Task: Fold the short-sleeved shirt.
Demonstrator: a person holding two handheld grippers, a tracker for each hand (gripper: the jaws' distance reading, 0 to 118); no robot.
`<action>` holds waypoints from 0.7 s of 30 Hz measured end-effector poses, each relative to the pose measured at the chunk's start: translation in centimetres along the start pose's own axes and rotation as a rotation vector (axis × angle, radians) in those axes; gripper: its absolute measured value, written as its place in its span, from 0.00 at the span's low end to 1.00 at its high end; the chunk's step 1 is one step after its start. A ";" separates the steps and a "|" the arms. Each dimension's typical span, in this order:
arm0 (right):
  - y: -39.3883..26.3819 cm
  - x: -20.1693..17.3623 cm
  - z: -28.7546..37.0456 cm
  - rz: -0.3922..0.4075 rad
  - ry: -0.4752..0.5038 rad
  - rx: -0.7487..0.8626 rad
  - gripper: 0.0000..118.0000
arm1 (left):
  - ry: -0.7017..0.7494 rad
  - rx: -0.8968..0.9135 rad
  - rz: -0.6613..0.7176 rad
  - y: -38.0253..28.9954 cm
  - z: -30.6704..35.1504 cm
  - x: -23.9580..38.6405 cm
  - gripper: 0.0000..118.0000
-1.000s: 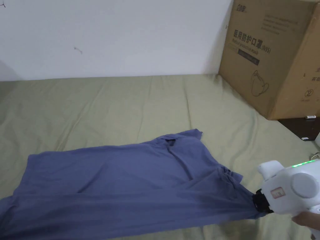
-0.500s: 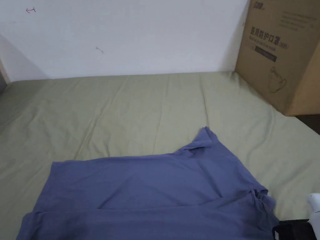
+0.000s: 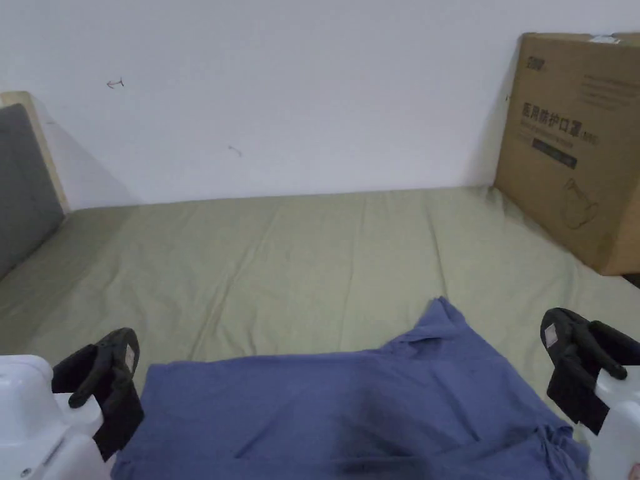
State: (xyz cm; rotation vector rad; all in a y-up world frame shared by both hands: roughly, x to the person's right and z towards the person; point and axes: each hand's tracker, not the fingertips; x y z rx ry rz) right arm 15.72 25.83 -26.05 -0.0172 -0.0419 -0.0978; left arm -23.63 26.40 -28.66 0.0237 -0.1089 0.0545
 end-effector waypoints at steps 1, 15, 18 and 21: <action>-0.7 -0.8 0.1 0.024 -0.041 0.034 0.02 | 0.000 0.037 0.016 0.0 0.1 0.9 0.00; 0.1 0.0 -0.7 0.150 -0.004 -0.029 0.02 | -0.081 -0.305 0.072 1.8 -7.5 -4.0 0.00; -0.8 0.6 -1.3 0.176 0.012 -0.106 0.02 | -0.092 -0.747 0.127 0.3 -18.0 -9.7 0.00; -2.5 0.6 -2.9 0.184 0.039 -0.194 0.02 | -0.121 -0.977 0.114 -4.6 -25.3 -12.7 0.04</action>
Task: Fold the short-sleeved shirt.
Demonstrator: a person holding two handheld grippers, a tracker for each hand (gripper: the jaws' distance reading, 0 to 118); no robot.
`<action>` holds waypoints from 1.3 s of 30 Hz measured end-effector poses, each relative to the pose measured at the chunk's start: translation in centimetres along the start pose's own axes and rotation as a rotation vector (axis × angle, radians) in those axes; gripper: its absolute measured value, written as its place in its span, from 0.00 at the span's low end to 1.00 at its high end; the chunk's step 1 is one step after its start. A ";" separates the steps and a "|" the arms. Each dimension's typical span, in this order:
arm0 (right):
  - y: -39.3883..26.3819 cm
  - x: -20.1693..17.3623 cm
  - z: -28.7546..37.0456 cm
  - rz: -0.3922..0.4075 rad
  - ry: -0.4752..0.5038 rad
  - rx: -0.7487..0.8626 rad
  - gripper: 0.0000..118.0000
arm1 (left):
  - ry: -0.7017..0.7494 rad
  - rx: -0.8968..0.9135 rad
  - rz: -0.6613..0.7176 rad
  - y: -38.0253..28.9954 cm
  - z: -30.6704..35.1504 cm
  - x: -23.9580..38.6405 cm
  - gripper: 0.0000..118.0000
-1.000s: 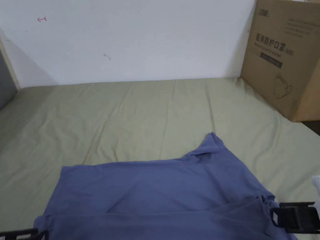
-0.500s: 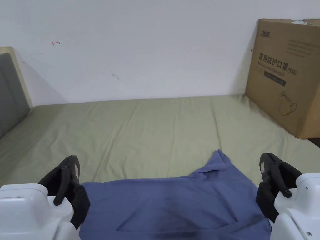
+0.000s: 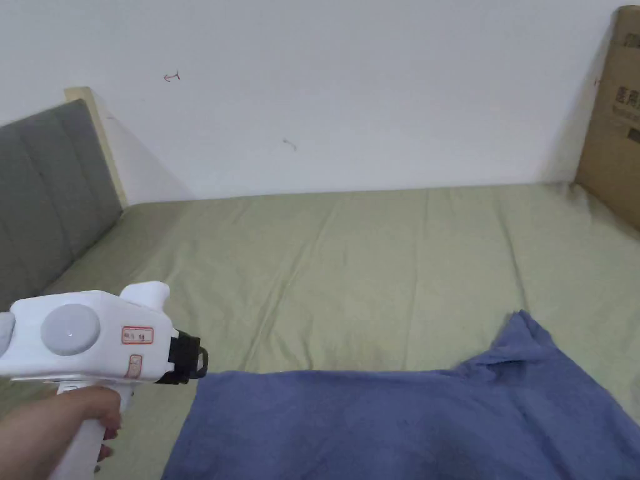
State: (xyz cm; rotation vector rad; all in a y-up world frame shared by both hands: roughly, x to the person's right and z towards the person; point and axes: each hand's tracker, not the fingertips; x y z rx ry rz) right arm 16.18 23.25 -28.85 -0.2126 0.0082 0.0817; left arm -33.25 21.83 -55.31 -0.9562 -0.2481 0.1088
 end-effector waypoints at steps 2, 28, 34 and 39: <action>-0.8 -0.3 -1.4 0.007 0.004 -0.032 0.02 | 0.092 -0.011 -0.025 0.9 -3.8 -1.6 0.09; 0.7 8.5 -23.8 -0.297 0.143 -0.436 0.93 | 0.125 0.158 -0.207 -1.7 -8.4 0.2 0.02; -4.8 12.6 -36.1 -0.295 -0.052 -0.922 0.98 | 0.107 0.178 -0.135 -1.4 -6.2 -0.7 0.02; -6.8 11.8 -41.7 -0.158 -0.090 -0.995 0.91 | 0.127 0.138 -0.177 -1.6 -7.4 -0.4 0.02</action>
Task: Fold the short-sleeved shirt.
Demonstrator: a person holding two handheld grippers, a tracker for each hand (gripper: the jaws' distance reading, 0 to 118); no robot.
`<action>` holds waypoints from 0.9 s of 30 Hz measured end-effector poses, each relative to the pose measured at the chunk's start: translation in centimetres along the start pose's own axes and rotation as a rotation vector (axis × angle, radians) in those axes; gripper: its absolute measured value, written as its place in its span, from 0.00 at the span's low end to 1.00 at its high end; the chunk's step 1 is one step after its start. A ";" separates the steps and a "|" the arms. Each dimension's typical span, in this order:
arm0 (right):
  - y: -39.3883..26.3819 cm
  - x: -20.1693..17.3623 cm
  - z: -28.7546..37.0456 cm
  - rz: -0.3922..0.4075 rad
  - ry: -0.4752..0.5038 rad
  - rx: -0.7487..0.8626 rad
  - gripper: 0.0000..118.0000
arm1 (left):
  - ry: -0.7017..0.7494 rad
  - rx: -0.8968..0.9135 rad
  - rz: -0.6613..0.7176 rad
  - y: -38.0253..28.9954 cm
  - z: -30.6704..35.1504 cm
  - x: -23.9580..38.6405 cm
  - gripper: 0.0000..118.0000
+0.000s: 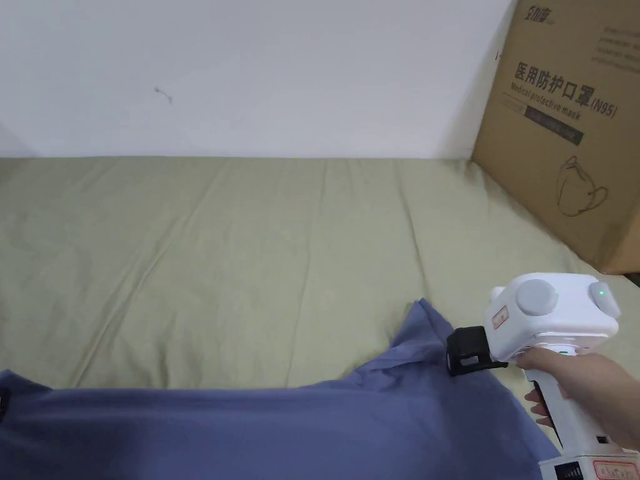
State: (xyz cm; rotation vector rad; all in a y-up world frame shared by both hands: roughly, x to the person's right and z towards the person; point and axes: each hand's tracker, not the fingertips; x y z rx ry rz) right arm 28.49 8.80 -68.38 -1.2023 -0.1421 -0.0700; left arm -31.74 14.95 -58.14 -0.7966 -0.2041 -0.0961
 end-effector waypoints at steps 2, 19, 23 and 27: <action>0.1 -0.4 -0.5 0.052 0.034 -0.019 0.75 | 0.001 -0.015 0.004 -0.1 -0.4 -0.1 0.02; -3.4 0.7 11.0 -0.141 0.069 0.402 0.00 | 0.062 0.087 0.143 2.1 2.0 -0.9 0.02; -4.5 0.5 15.2 -0.123 0.022 0.561 0.00 | 0.073 0.232 0.085 3.5 4.5 -0.3 0.02; -8.1 0.9 17.9 -0.080 0.054 0.586 0.00 | 0.069 0.226 -0.007 3.0 6.5 1.0 0.02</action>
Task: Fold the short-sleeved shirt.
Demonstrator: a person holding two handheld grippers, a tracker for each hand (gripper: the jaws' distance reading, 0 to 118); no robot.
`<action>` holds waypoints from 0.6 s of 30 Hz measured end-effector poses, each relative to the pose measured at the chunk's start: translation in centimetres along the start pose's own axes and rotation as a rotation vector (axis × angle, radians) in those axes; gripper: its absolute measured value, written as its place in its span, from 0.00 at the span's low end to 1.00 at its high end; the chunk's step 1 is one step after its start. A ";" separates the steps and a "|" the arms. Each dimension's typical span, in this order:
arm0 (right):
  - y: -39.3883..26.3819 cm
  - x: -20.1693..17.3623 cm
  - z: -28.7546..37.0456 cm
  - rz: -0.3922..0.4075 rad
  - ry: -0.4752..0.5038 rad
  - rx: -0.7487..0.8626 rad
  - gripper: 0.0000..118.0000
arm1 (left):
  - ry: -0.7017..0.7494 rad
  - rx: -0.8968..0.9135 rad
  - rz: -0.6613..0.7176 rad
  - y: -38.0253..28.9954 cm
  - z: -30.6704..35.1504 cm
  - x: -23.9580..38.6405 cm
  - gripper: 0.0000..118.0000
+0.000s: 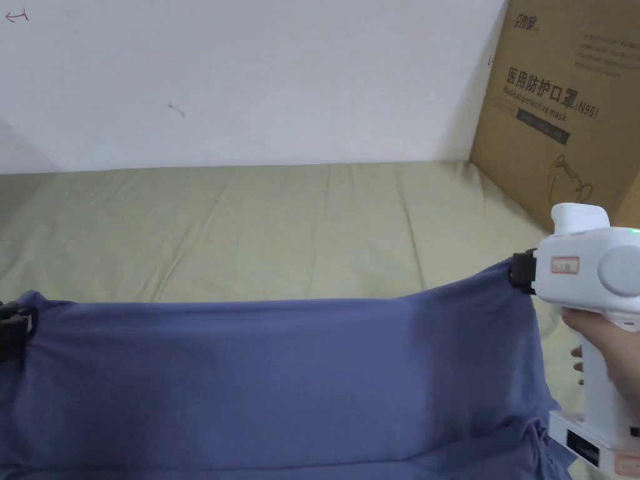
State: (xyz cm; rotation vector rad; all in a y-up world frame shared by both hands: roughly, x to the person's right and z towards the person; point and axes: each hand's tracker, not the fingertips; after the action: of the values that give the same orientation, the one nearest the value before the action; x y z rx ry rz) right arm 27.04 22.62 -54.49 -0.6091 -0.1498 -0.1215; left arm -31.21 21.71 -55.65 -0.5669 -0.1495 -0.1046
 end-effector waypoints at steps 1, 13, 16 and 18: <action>-1.2 0.3 1.3 0.037 -0.013 -0.005 0.00 | -0.008 -0.006 0.002 -0.6 0.8 0.1 0.02; -18.7 5.6 12.2 0.000 0.081 -0.223 0.00 | -0.153 -0.245 0.035 -15.3 8.6 -0.2 0.03; -20.2 6.1 9.8 -0.098 0.051 -0.181 0.11 | -0.144 -0.254 0.013 -17.7 8.3 0.7 0.19; -20.5 6.6 8.5 -0.104 0.025 -0.185 0.74 | -0.118 -0.241 0.016 -18.0 8.5 1.0 0.79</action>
State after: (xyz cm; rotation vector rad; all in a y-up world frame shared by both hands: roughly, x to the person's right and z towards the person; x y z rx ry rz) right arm 29.39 10.39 -34.98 -0.7836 -0.1467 -0.2460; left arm -33.72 11.12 -38.94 -0.8148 -0.2489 -0.0740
